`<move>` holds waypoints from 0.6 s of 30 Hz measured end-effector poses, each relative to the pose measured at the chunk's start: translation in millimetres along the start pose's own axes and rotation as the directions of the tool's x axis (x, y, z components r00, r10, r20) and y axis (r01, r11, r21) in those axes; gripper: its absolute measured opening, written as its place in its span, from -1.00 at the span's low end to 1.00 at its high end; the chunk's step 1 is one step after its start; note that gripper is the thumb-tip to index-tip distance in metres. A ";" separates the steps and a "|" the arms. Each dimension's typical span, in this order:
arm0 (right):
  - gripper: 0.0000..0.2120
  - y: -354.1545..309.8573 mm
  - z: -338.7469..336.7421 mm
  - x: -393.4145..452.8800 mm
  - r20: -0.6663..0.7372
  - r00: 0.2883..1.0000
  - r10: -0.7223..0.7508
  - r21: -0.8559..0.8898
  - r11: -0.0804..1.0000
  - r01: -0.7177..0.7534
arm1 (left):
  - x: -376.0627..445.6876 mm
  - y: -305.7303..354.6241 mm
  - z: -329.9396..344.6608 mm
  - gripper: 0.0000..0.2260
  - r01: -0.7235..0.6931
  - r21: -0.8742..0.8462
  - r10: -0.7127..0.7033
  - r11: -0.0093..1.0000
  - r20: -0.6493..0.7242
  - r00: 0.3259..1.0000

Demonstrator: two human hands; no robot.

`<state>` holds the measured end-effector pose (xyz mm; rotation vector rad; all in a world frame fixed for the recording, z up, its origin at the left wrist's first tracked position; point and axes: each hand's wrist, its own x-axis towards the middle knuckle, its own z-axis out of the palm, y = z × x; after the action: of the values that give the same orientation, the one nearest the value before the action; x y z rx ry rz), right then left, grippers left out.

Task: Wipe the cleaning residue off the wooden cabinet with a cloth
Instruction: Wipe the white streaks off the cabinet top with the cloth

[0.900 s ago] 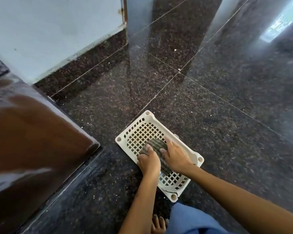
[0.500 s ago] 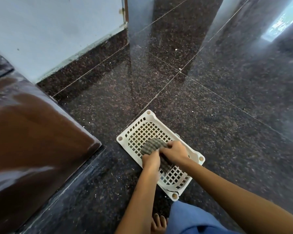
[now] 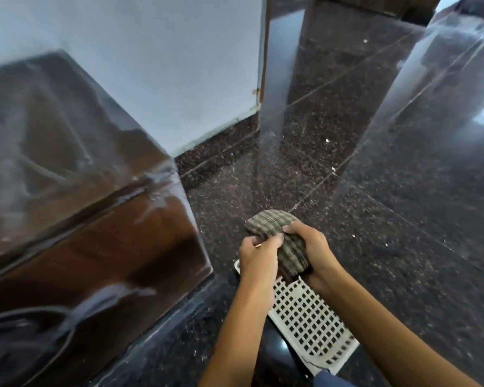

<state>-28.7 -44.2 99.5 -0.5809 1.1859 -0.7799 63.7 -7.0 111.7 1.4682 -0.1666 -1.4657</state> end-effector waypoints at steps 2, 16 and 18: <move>-0.55 -22.9 21.0 -16.5 0.134 0.991 -0.009 0.028 1.000 0.005 | -19.5 24.7 -7.8 -0.83 -0.130 0.017 0.129 0.991 0.030 0.991; -0.69 -123.0 187.1 -199.2 0.539 0.761 -0.361 0.119 0.927 0.355 | -217.6 161.1 -77.6 -0.85 -0.735 -0.079 0.723 0.674 -0.136 0.677; -0.67 -127.3 204.8 -232.6 0.577 0.725 -0.376 0.125 0.918 0.376 | -253.2 172.7 -92.4 -0.87 -0.789 -0.035 0.775 0.613 -0.166 0.609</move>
<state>98.0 61.6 391.1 -1.0054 0.4813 -0.8513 166.2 136.3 379.0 1.1549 -0.5710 -0.6235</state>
